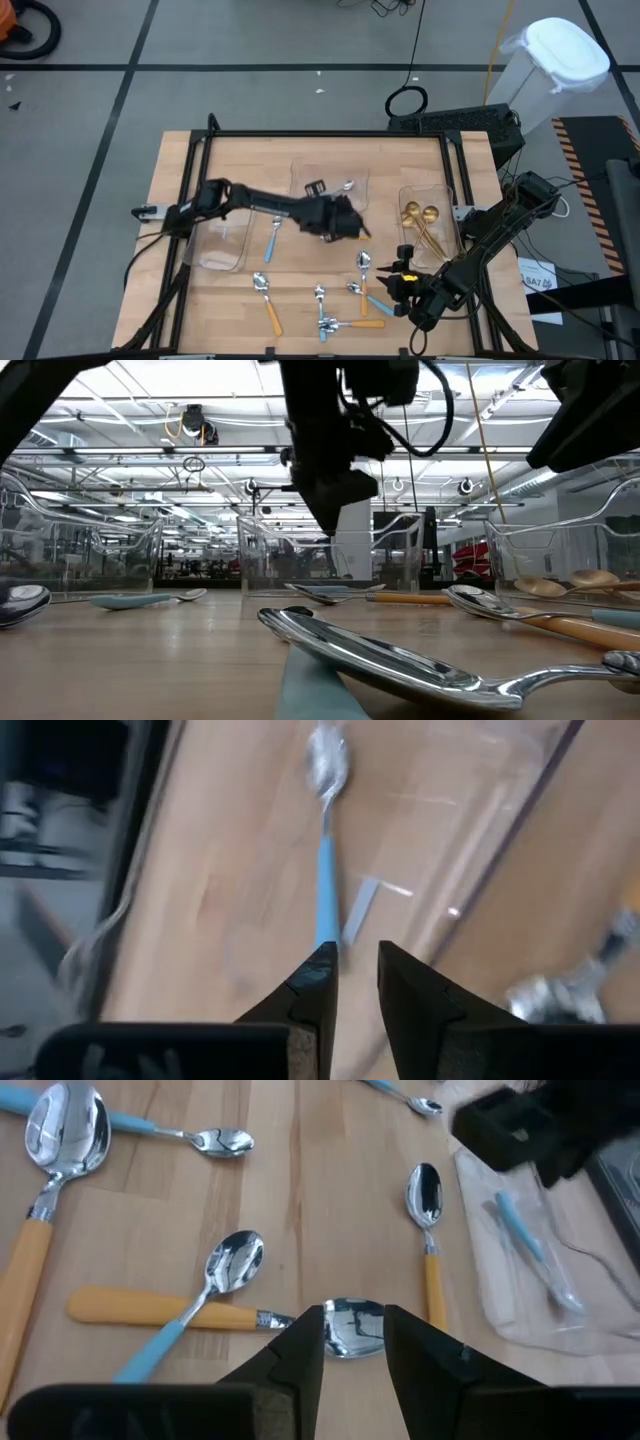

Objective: Sort silverware by color (type)
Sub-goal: Adjust the top center transparent bin

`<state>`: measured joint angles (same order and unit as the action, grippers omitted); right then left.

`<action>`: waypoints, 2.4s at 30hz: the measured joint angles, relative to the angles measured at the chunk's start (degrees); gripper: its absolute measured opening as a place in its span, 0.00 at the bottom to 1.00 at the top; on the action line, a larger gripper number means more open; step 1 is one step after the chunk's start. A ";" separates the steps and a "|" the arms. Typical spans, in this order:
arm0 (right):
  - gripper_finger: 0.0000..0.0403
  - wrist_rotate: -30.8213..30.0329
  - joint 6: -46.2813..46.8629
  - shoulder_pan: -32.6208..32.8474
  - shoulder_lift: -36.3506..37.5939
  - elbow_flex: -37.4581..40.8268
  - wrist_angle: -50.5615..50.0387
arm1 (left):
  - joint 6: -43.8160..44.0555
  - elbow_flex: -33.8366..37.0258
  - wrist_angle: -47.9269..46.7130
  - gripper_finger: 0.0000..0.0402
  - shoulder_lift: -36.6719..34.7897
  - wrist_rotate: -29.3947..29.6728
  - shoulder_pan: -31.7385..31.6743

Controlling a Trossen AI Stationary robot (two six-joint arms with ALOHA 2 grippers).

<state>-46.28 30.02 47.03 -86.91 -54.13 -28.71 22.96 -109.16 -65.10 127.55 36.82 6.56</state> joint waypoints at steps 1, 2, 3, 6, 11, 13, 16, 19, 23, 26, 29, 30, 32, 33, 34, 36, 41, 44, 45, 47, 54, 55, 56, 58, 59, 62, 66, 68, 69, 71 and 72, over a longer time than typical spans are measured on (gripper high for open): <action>0.25 -0.01 -0.37 0.00 0.00 0.00 0.11 | 1.59 0.00 -1.69 0.19 0.00 1.14 1.29; 0.25 -0.03 -0.72 0.00 0.00 0.00 0.19 | 3.02 0.00 -2.81 0.19 0.00 2.02 2.53; 0.25 -0.10 -1.12 0.00 0.00 0.00 0.13 | 4.51 0.00 -3.73 0.19 0.00 2.45 3.68; 0.25 -0.61 -2.80 -0.20 0.00 0.00 0.20 | 8.60 0.00 -6.10 0.19 0.00 2.61 7.04; 0.25 -3.23 -4.95 -0.89 0.00 0.00 0.17 | 13.03 0.00 -9.49 0.19 0.00 6.48 12.05; 0.25 -3.26 -5.65 -1.16 0.00 0.00 0.24 | 13.86 0.00 -10.20 0.19 0.00 9.00 13.35; 0.25 -3.26 -5.82 -1.78 0.00 0.00 0.24 | 13.81 0.00 -10.02 0.19 0.00 9.89 13.43; 0.25 -3.28 -5.84 -2.38 0.00 0.00 1.29 | 13.48 0.00 -10.12 0.19 0.00 10.02 13.08; 0.25 -3.15 -8.25 -3.41 0.00 0.00 6.18 | 13.11 0.06 -10.39 0.19 -0.58 10.96 12.68; 0.25 -3.09 -11.65 -4.66 0.00 0.00 11.44 | 13.16 0.09 -10.70 0.19 -2.54 12.58 12.98; 0.25 -2.82 -14.52 -6.34 0.00 -0.01 16.03 | 12.88 0.00 -11.29 0.19 -4.27 13.96 13.60; 0.25 -2.20 -15.14 -7.04 0.00 -0.02 16.95 | 12.96 0.00 -11.91 0.19 -4.79 14.69 14.00; 0.25 -0.17 -16.03 -8.79 -0.43 0.00 18.38 | 12.43 0.00 -11.68 0.19 -5.64 16.23 14.40; 0.25 0.68 -16.14 -9.62 -0.90 -0.02 19.08 | 12.09 0.00 -11.77 0.19 -6.06 16.43 14.57; 0.25 1.66 -16.65 -10.45 -1.38 0.00 19.38 | 12.00 0.00 -11.73 0.19 -6.25 16.74 14.71; 0.25 4.39 -18.09 -12.45 -3.04 0.02 21.48 | 11.39 0.00 -11.73 0.19 -6.28 17.29 14.90; 0.21 11.83 -22.45 -16.90 -7.48 0.01 26.55 | 11.73 1.41 -13.16 0.19 -6.32 19.98 14.73; 0.16 11.98 -22.00 -19.08 -9.48 0.02 27.15 | 13.37 4.40 -14.36 0.19 -6.58 20.08 13.98; 0.14 11.96 -21.71 -19.72 -9.86 0.02 26.98 | 14.27 5.68 -14.61 0.19 -6.88 20.08 13.54; 0.11 11.89 -20.64 -20.95 -10.40 0.02 25.75 | 16.23 8.50 -14.46 0.19 -7.59 20.28 12.98; 0.05 8.13 -17.85 -22.87 -10.54 0.02 20.97 | 22.29 14.53 -14.65 0.19 -8.39 18.19 12.97; 0.04 6.77 -17.63 -23.04 -10.54 0.02 20.44 | 22.63 14.58 -14.50 0.19 -8.38 17.56 13.19; 0.04 5.34 -17.43 -23.27 -10.51 0.02 19.86 | 22.67 14.52 -14.39 0.19 -8.35 17.13 13.50; 0.03 3.28 -17.23 -23.91 -10.51 0.00 18.59 | 22.62 14.32 -13.20 0.19 -8.38 16.46 14.35; 0.03 2.74 -17.36 -24.36 -10.51 0.00 18.17 | 22.58 14.27 -12.46 0.19 -8.40 15.84 14.78; 0.03 2.56 -17.66 -26.05 -10.51 0.00 17.41 | 22.58 14.34 -11.23 0.19 -9.08 14.02 16.25; 0.03 2.42 -18.63 -28.58 -10.51 0.00 16.27 | 22.62 14.25 -9.57 0.19 -10.41 12.14 18.64; 0.03 2.41 -18.65 -29.21 -10.51 0.00 16.04 | 23.00 14.27 -8.90 0.19 -11.16 11.11 19.95; 0.03 2.58 -18.65 -29.27 -10.51 0.00 15.98 | 23.46 14.26 -8.70 0.19 -11.60 11.04 20.64; 0.03 2.42 -18.60 -29.00 -10.51 0.00 15.96 | 24.12 13.34 -8.80 0.19 -11.89 11.01 21.77; 0.03 1.76 -18.55 -28.76 -10.47 0.00 15.96 | 24.03 12.60 -8.69 0.19 -11.83 10.99 22.29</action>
<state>-44.53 11.47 18.26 -97.39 -54.13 -12.75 46.99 -96.56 -73.79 115.72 47.81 28.86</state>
